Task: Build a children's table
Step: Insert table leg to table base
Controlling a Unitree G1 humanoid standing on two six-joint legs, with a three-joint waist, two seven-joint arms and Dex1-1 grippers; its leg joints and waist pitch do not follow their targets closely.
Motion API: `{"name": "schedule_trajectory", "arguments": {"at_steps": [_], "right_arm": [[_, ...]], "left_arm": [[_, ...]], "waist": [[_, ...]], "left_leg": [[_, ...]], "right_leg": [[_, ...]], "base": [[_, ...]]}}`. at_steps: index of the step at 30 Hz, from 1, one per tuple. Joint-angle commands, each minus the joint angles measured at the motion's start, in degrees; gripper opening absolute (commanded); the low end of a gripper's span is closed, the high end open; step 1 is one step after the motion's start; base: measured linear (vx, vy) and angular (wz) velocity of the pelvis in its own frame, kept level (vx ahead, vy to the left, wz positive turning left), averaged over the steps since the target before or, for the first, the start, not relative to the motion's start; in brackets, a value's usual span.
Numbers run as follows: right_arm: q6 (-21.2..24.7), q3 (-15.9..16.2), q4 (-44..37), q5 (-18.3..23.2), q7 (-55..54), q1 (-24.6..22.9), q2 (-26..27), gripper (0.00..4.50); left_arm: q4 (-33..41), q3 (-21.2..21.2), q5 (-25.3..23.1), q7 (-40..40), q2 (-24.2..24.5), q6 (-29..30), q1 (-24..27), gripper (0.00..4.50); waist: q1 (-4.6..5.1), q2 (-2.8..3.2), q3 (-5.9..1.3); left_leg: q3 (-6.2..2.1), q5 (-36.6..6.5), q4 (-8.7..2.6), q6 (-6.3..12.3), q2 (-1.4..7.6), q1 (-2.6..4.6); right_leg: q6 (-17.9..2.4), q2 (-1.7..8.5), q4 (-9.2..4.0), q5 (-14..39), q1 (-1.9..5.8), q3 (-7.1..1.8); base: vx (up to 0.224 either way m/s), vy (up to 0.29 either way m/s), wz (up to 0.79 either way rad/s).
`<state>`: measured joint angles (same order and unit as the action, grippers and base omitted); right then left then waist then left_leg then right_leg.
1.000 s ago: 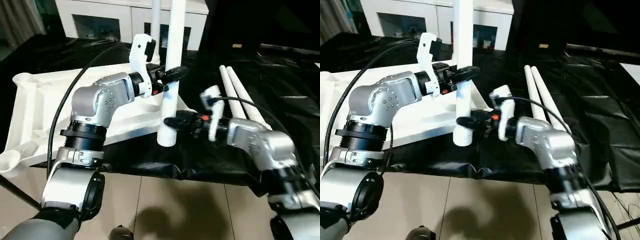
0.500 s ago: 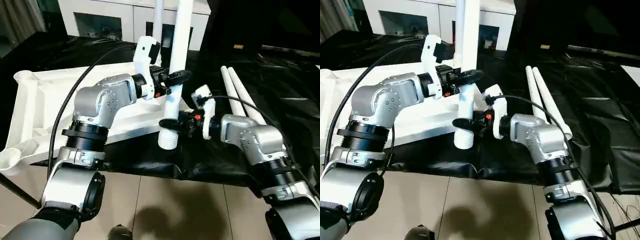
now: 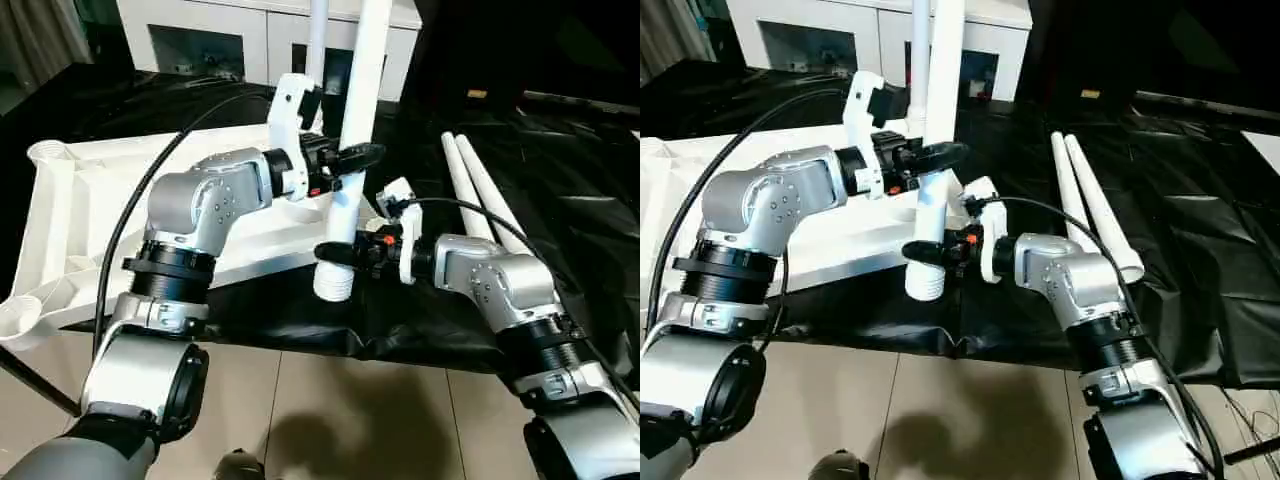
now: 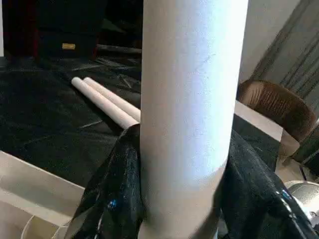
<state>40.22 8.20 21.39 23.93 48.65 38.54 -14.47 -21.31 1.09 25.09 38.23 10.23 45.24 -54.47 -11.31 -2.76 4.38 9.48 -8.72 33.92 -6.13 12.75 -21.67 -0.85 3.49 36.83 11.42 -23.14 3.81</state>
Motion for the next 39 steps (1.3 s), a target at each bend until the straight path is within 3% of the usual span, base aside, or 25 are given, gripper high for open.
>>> {"name": "schedule_trajectory", "arguments": {"at_steps": [1,3,4,8,10,11,15,17,24,25,26,27,28,30,31,32,33,34,37,39], "right_arm": [[-0.7,-1.4,1.2,-0.2,-0.4,0.9,0.2,1.85],[-1.6,-2.4,1.2,0.2,-0.9,0.6,0.6,1.85],[-2.4,-3.3,0.9,0.5,-1.6,0.0,1.0,1.85],[-3.1,-4.9,0.2,1.5,-2.7,-0.9,1.9,1.85],[-3.9,-8.1,-1.8,3.9,-4.2,-2.3,3.4,1.85],[-4.0,-8.3,-1.9,4.2,-4.4,-2.4,3.5,1.85],[-4.8,-10.8,-3.6,5.8,-5.4,-3.4,4.5,1.85],[-5.5,-12.3,-4.5,6.1,-6.9,-4.1,4.8,1.85],[-6.4,-13.2,-5.6,5.3,-8.9,-5.3,4.4,1.85],[-8.0,-11.3,-11.9,-1.9,-14.2,-10.1,0.6,1.85],[-8.1,-11.2,-12.9,-2.7,-15.0,-10.8,0.2,1.85],[-8.8,-10.7,-19.0,-7.3,-19.4,-15.0,-1.7,1.85],[-8.8,-10.7,-19.5,-7.7,-19.7,-15.4,-1.8,1.85],[-10.0,-11.5,-25.2,-10.3,-24.3,-19.5,-0.6,1.85],[-12.0,-12.5,-29.0,-11.6,-28.1,-22.9,2.0,1.85],[-12.0,-12.5,-29.0,-11.6,-28.1,-22.9,2.0,1.85],[-13.0,-12.9,-30.0,-12.0,-29.1,-24.2,2.9,1.85],[-14.3,-12.7,-31.6,-12.9,-30.0,-26.3,3.7,1.85],[-18.0,-12.0,-35.2,-13.5,-32.5,-30.8,5.5,1.85],[-20.3,-11.0,-35.7,-13.9,-33.0,-32.2,5.7,1.85]], "left_arm": [[2.8,-1.1,1.1,1.8,-0.4,0.6,-1.2,1.8],[3.0,-1.1,1.4,1.9,-0.5,0.7,-1.0,1.8],[3.9,-1.0,2.4,2.8,-0.5,1.8,-0.5,2.36],[6.0,-0.8,3.8,3.6,-0.7,2.7,0.4,2.68],[7.7,0.7,2.9,1.8,-2.5,-4.3,2.0,2.82],[7.9,0.9,2.8,1.6,-2.7,-5.0,2.1,2.96],[8.5,3.8,2.7,-1.2,-5.2,-12.3,2.9,2.97],[8.1,7.3,3.3,-4.5,-7.4,-17.4,2.8,2.97],[8.2,10.5,4.2,-7.2,-8.5,-20.3,2.5,2.97],[10.4,7.2,-3.0,-8.1,-2.9,-22.6,7.5,2.97],[10.7,6.5,-4.3,-8.7,-2.1,-22.5,8.5,2.97],[13.1,2.6,-12.3,-12.7,2.1,-21.6,14.5,2.97],[13.3,2.2,-13.0,-13.1,2.4,-21.5,15.1,2.97],[18.1,2.0,-17.0,-16.3,2.4,-24.3,22.8,2.97],[22.9,3.5,-17.1,-17.8,0.4,-25.8,29.5,2.97],[22.9,3.5,-17.1,-17.8,0.4,-25.8,29.5,2.97],[24.8,4.0,-16.5,-18.6,-0.5,-24.5,31.8,2.97],[26.6,4.3,-17.0,-19.7,-1.5,-25.3,34.5,2.97],[28.7,4.0,-18.1,-23.7,-3.2,-29.7,39.7,2.97],[28.3,2.0,-20.7,-25.8,-2.5,-31.8,41.2,2.97]], "waist": [[0.16,-0.26,-5.26],[0.15,-0.2,-5.22],[0.17,-0.31,-5.21],[0.22,-0.33,-5.27],[0.15,-0.56,-5.16],[0.03,-0.6,-5.14],[0.16,-0.74,-5.24],[0.23,-0.94,-5.19],[0.27,-1.07,-5.15],[0.26,-1.27,-5.0],[0.01,-1.18,-5.07],[0.25,-0.8,-5.03],[0.64,-1.03,-5.06],[1.02,-1.49,-5.17],[1.49,-1.85,-5.39],[1.52,-1.66,-5.63],[2.06,-1.69,-5.27],[2.2,-1.94,-5.23],[2.47,-2.31,-4.43],[3.02,-2.4,-3.93]], "left_leg": [[0.28,-6.3,-3.28,-1.26,0.23,0.59],[0.31,-6.5,-3.29,-1.25,0.23,0.68],[0.31,-6.5,-3.29,-1.21,0.23,0.66],[0.35,-5.9,-3.25,-1.19,0.26,0.67],[0.39,-6.2,-3.29,-0.86,0.35,0.66],[0.37,-6.4,-3.33,-0.59,0.41,0.59],[0.37,-6.6,-3.36,-0.87,0.32,0.55],[0.39,-7.0,-3.35,-0.92,0.35,0.53],[0.4,-6.8,-3.36,-1.0,0.34,0.66],[0.24,-6.1,-3.55,-1.22,0.56,0.65],[0.14,-5.5,-3.61,-1.6,0.74,0.82],[0.05,-5.4,-3.83,-2.35,0.77,0.92],[0.17,-5.6,-3.83,-3.05,0.59,0.98],[0.37,-6.0,-3.85,-3.17,0.44,0.99],[0.43,-5.7,-3.77,-2.5,0.56,0.91],[0.37,-4.9,-3.64,-2.37,0.73,0.9],[0.53,-6.2,-3.67,-1.76,0.64,0.96],[0.5,-7.2,-3.71,-1.55,0.69,0.99],[0.37,-14.1,-4.21,-1.76,0.77,1.15],[0.18,-19.4,-4.59,-1.96,0.62,1.42]], "right_leg": [[-10.0,4.38,-3.64,2.3,3.63,-2.56],[-9.9,4.35,-3.74,2.8,3.57,-2.57],[-9.9,4.32,-3.71,2.8,3.57,-2.57],[-10.6,4.38,-3.5,2.2,3.52,-2.54],[-10.9,4.45,-3.62,2.0,3.52,-2.56],[-10.6,4.62,-3.86,2.4,3.63,-2.63],[-9.9,4.4,-3.85,2.6,3.65,-2.49],[-9.3,4.47,-3.98,3.4,3.69,-2.53],[-8.1,4.43,-4.11,5.4,3.39,-2.52],[-6.7,4.33,-4.41,5.6,3.3,-2.57],[-5.4,4.29,-4.06,5.1,3.36,-2.59],[-3.6,4.11,-3.95,4.2,3.26,-2.65],[-1.8,3.8,-3.99,3.7,3.28,-2.73],[-1.4,3.8,-4.14,4.5,3.3,-2.75],[-2.9,3.95,-4.05,3.4,3.22,-2.69],[-4.0,4.06,-3.5,1.5,3.27,-2.67],[-5.4,3.78,-3.88,1.7,2.69,-2.64],[-5.8,3.82,-3.99,2.5,2.76,-2.59],[-4.0,3.95,-5.32,11.8,2.44,-2.67],[-1.0,3.9,-6.53,20.5,2.01,-2.57]], "base": [[0.0,0.0,0.0],[0.0,0.0,0.0],[0.0,0.0,0.0],[0.0,0.0,0.0],[0.0,0.0,0.0],[0.0,0.0,0.0],[0.0,0.0,0.0],[0.0,0.0,0.0],[0.0,0.0,0.0],[0.0,0.0,0.0],[0.0,0.0,0.0],[0.0,0.0,0.0],[0.0,0.0,0.0],[0.0,0.0,0.0],[0.0,0.0,0.0],[0.0,0.0,0.0],[0.0,0.0,0.0],[0.0,0.0,0.0],[0.0,0.0,0.0],[0.0,0.0,0.0]]}}
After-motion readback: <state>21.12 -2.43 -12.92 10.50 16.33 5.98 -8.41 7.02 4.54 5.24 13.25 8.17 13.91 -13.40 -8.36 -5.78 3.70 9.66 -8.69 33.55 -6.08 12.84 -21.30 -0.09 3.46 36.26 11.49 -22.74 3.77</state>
